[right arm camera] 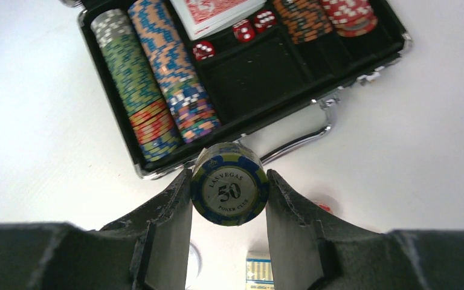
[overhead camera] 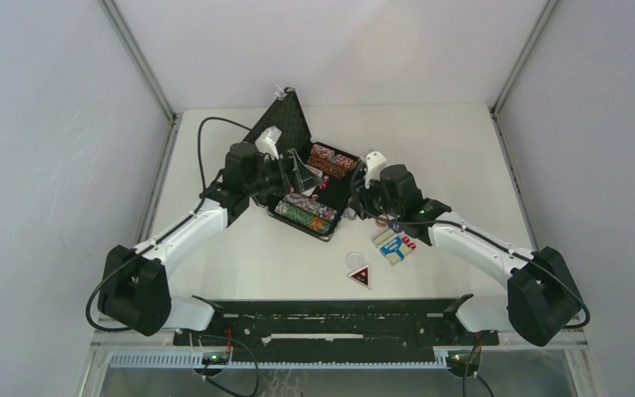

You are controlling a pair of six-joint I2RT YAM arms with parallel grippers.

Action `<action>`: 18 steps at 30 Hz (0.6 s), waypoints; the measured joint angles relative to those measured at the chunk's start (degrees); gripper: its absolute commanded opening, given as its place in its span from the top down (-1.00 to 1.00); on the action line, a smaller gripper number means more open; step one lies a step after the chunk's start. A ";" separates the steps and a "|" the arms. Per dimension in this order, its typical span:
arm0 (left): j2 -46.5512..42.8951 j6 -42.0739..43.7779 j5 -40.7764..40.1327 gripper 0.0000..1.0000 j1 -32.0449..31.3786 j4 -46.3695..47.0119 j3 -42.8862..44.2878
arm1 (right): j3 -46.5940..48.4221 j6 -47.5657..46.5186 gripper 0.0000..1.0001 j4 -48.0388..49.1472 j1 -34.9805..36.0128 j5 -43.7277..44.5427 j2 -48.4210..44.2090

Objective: Pack up texas hold em set

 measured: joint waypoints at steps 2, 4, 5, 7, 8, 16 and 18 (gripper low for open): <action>0.24 -0.26 1.68 -0.89 0.00 0.59 0.00 | -0.09 -0.83 1.00 -0.04 0.90 -1.05 -0.24; 0.87 -0.92 4.83 -0.82 0.00 2.08 0.02 | -0.20 -1.73 1.00 -0.07 2.05 -2.08 -0.46; 1.31 -1.20 6.10 -0.79 0.00 2.71 0.04 | -0.26 -2.08 1.00 -0.09 2.51 -2.60 -0.61; 2.47 -1.46 7.96 -0.75 -0.11 3.56 0.22 | -0.26 -2.78 1.00 -0.24 3.61 -3.54 -1.03; 3.15 -1.60 8.83 -0.74 -0.15 3.91 0.33 | -0.26 -3.08 1.00 -0.33 4.04 -4.00 -1.25; 7.02 -1.79 12.79 -0.69 -1.46 4.24 0.81 | -0.26 -4.83 1.00 -2.10 6.43 -5.38 -2.43; 7.98 -1.64 13.44 -0.65 -2.12 3.50 1.53 | -0.26 -5.05 1.00 -2.36 6.71 -5.44 -2.75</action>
